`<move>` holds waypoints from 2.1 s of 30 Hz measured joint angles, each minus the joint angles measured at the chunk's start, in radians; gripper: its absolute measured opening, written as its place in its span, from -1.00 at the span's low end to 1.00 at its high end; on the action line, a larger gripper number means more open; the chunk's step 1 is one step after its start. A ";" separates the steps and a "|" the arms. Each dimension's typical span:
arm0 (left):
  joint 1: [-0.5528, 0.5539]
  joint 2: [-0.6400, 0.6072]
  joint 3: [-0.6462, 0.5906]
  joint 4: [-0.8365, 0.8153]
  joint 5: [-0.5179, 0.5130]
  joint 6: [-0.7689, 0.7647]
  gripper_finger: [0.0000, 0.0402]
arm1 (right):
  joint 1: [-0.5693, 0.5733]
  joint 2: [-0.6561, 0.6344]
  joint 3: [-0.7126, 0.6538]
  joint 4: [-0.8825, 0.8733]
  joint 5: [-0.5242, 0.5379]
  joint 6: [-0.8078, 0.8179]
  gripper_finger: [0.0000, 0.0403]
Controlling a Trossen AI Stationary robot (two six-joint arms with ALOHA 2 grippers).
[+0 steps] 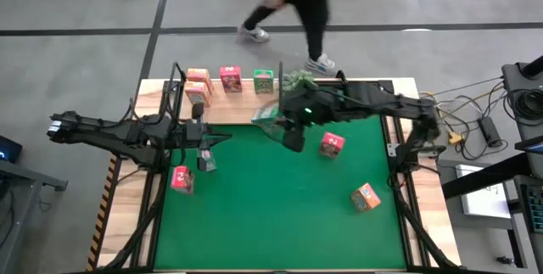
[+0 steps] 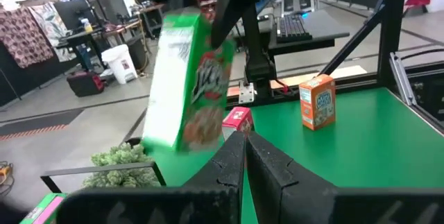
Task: Stack cereal on shelf
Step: Put the right green cereal box on the shelf aligned with the other green cereal box
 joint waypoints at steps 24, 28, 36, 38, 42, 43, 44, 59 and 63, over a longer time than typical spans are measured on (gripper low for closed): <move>0.000 -0.021 -0.016 -0.022 0.000 -0.008 -1.00 | -0.319 0.492 0.211 -0.032 -0.156 -0.478 -0.25; 0.000 -0.016 -0.016 -0.022 0.000 -0.008 -1.00 | -0.321 0.508 0.214 -0.029 -0.158 -0.503 -0.25; 0.000 -0.015 -0.016 -0.022 0.000 -0.008 -1.00 | -0.323 0.508 0.211 0.012 -0.158 -0.513 -0.22; 0.000 -0.014 -0.016 -0.023 0.000 -0.008 -1.00 | -0.324 0.506 0.210 0.018 -0.158 -0.516 -0.16; 0.000 -0.012 -0.016 -0.022 0.000 -0.008 -1.00 | -0.327 0.506 0.210 0.030 -0.157 -0.517 -0.01; 0.000 -0.012 -0.016 -0.023 0.000 -0.008 -1.00 | -0.328 0.505 0.210 0.032 -0.157 -0.517 0.03; 0.000 -0.012 -0.016 -0.023 0.000 -0.008 -1.00 | -0.328 0.505 0.210 0.033 -0.157 -0.517 0.06; 0.000 -0.012 -0.016 -0.028 0.001 -0.008 -1.00 | -0.324 0.485 0.219 0.041 -0.150 -0.499 0.24; 0.000 -0.012 -0.016 -0.029 0.001 -0.008 -1.00 | -0.319 0.470 0.219 0.042 -0.150 -0.488 0.19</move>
